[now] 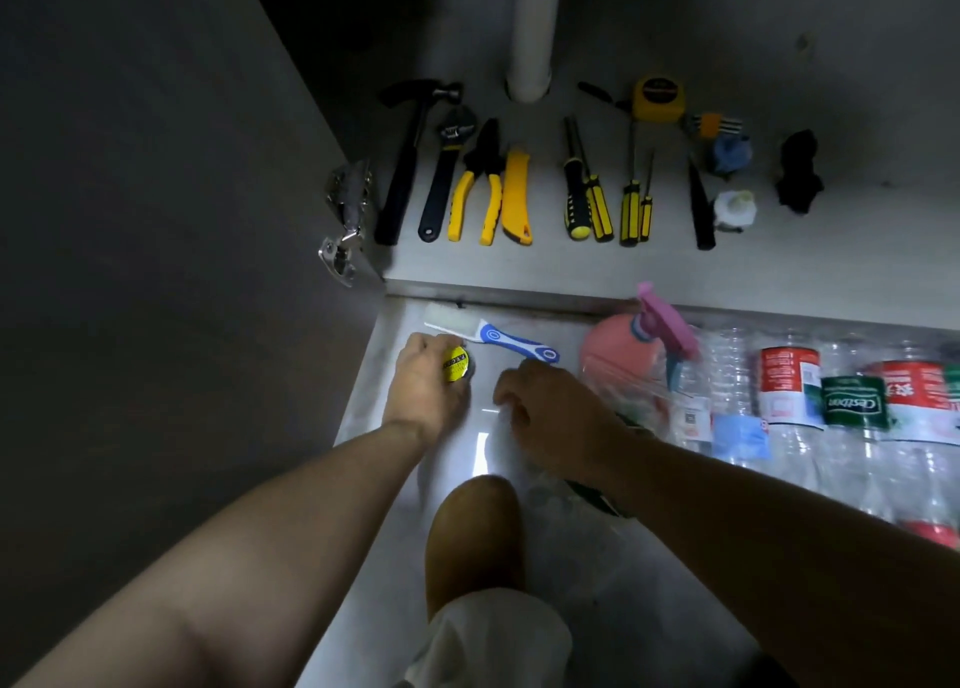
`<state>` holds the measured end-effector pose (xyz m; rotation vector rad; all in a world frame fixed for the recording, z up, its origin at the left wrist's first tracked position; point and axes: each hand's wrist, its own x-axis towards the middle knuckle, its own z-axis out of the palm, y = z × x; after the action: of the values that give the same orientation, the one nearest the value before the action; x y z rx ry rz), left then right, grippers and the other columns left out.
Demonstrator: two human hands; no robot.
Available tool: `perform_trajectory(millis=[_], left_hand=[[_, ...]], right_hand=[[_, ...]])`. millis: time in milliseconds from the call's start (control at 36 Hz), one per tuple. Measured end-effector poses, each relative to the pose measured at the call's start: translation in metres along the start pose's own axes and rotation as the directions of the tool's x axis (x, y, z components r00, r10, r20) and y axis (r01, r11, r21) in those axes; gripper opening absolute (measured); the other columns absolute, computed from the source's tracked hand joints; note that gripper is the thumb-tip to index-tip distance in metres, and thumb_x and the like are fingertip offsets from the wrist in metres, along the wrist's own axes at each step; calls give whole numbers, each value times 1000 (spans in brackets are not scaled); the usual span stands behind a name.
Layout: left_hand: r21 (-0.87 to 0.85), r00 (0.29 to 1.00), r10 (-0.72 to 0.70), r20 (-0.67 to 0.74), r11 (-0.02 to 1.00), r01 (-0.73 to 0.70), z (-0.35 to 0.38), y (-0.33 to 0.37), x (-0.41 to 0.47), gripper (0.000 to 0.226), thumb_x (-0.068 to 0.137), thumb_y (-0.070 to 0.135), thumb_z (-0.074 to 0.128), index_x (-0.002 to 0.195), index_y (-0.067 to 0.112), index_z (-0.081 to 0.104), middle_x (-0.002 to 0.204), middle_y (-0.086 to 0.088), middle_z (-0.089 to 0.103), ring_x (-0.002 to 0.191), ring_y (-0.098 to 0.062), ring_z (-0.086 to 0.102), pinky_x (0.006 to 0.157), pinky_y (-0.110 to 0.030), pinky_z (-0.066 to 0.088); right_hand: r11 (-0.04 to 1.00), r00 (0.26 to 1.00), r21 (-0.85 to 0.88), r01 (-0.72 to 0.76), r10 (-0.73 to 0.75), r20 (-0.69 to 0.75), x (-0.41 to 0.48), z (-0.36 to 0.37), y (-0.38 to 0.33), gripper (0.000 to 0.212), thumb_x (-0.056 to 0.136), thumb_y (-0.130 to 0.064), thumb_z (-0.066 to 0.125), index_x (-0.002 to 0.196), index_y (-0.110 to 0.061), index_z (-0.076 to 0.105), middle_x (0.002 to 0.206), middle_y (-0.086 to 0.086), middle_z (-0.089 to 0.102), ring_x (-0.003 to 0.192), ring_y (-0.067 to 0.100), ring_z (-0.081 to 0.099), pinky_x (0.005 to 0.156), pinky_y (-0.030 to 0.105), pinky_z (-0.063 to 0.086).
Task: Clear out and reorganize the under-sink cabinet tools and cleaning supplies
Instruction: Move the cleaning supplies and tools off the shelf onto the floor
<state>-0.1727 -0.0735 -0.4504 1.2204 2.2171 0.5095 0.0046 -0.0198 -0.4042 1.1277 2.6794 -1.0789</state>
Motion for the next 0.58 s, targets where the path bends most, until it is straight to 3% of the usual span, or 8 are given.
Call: perform_trajectory(millis=[111, 222, 361, 444, 528, 583], left_hand=[[-7, 1000, 14, 16, 1000, -14, 2, 5, 1, 49, 87, 14, 74, 134, 19, 63, 127, -6, 54, 115, -25, 58, 104, -26, 45], [-5, 999, 51, 15, 999, -51, -1, 17, -9, 51, 85, 11, 70, 135, 19, 61, 129, -5, 53, 121, -25, 53, 108, -31, 43], [38, 966, 231, -121, 973, -228, -16, 51, -15, 32, 89, 10, 62, 118, 22, 63, 121, 0, 53, 115, -22, 51, 97, -36, 48], [36, 923, 346, -165, 938, -345, -30, 88, -8, 29, 89, 7, 58, 113, 21, 63, 117, 1, 50, 112, -22, 53, 93, -42, 51], [35, 873, 459, -163, 887, -460, -41, 135, 5, 25, 89, 7, 55, 107, 23, 62, 115, 6, 48, 110, -17, 54, 89, -39, 53], [53, 844, 517, -141, 855, -515, -45, 166, 16, 23, 89, 8, 57, 104, 24, 63, 112, 8, 48, 107, -16, 55, 88, -30, 49]], right_hand=[[990, 993, -120, 79, -68, 94, -23, -17, 7, 19, 94, -16, 53, 109, -23, 62, 108, -1, 58, 97, 15, 56, 76, 23, 35], [986, 980, -154, 64, -33, 199, -44, -41, 12, 21, 97, -18, 50, 113, -22, 63, 112, -1, 62, 103, 16, 58, 89, 32, 48], [986, 974, -165, 20, 18, 225, -72, -79, 24, 17, 95, -18, 50, 101, -21, 66, 100, -3, 69, 91, 13, 63, 80, 27, 51], [972, 942, -235, -4, 83, 325, -85, -107, 39, 17, 94, -21, 53, 100, -17, 69, 102, -2, 69, 93, 15, 63, 72, 18, 45], [943, 911, -328, -53, 180, 372, -96, -140, 60, 18, 94, -24, 54, 102, -21, 70, 112, -1, 67, 104, 19, 61, 86, 24, 46], [923, 928, -368, -110, 228, 295, -101, -161, 76, 18, 93, -22, 53, 95, -22, 71, 107, -1, 70, 99, 19, 62, 86, 26, 48]])
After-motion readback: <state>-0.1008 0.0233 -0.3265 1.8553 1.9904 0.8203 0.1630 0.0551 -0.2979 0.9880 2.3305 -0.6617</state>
